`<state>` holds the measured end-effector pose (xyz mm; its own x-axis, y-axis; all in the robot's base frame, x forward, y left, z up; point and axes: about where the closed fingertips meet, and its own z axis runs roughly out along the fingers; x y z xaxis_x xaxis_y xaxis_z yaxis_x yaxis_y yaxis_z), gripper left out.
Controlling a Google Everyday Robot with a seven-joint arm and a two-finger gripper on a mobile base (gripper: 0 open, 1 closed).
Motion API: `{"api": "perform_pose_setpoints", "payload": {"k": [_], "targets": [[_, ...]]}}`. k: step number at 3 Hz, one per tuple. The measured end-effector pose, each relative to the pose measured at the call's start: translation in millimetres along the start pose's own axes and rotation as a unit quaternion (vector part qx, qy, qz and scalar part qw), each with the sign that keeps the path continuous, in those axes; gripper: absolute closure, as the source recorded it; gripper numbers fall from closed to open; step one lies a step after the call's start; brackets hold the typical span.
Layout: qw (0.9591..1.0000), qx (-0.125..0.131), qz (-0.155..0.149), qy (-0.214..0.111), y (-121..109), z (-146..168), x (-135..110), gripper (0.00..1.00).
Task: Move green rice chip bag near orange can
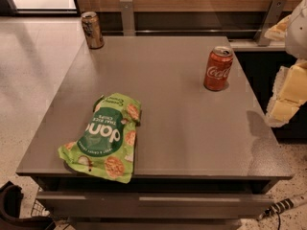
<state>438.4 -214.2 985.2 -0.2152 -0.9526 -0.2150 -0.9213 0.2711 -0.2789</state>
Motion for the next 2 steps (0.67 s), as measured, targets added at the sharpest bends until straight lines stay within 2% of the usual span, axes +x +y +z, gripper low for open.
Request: {"api": "perform_pose_setpoints", "payload": {"k": [1,2], "targets": [[1.0000,0.000,0.000,0.000,0,0,0,0.00],[0.9997,-0.018,-0.015,-0.004,1,18,-24,0.00]]}}
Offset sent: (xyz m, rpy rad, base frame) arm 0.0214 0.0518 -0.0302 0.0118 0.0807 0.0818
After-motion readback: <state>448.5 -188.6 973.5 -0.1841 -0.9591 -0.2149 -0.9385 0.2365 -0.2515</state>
